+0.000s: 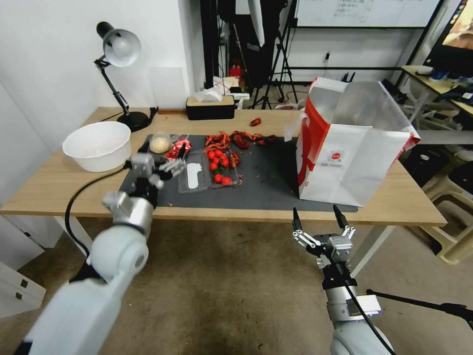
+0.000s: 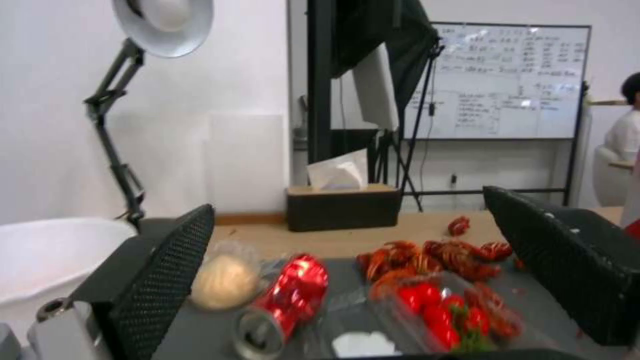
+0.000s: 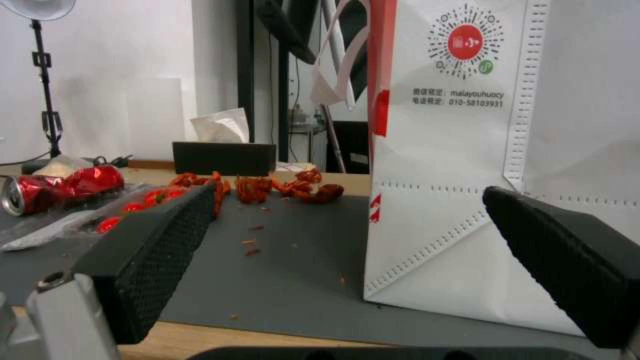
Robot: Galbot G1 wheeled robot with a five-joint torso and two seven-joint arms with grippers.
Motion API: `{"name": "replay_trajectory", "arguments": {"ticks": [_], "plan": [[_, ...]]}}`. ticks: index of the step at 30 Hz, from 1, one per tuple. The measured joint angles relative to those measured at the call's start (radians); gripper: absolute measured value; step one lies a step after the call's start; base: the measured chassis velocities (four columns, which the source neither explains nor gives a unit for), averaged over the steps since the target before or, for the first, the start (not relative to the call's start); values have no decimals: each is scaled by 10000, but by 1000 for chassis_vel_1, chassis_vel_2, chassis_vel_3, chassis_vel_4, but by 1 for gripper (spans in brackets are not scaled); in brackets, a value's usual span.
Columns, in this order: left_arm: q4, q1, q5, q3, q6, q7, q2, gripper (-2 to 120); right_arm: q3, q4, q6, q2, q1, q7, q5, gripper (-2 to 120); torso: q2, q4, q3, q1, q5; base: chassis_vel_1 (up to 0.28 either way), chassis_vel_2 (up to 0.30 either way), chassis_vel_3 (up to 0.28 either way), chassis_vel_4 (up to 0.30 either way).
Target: Pick up the trash from the table and place it into the takeout bag.
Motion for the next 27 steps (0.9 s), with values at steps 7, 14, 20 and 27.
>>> {"name": "replay_trajectory", "arguments": {"ticks": [7, 14, 20, 27], "plan": [[-285, 1112, 629, -325, -564, -13, -378, 100, -7, 15, 33, 11, -14, -8, -2, 100, 0, -2, 0, 0, 0, 0, 0, 0, 0], [118, 2058, 906, -647, -1678, 202, -653, 100, 0, 42, 92, 8, -72, -3, -19, 100, 0, -3, 1, 2, -2, 0, 0, 0, 0], [534, 2770, 1119, -648, -2483, 519, -879, 100, -6, 39, 99, 23, -35, 8, -22, 100, 0, -1, 1, 2, -2, 0, 0, 0, 0], [889, 3023, 1381, -604, -2960, 676, -976, 100, -14, -25, 112, 48, -25, 16, -22, 100, 1, -3, 1, 2, 0, 0, 0, 0, 0]]}}
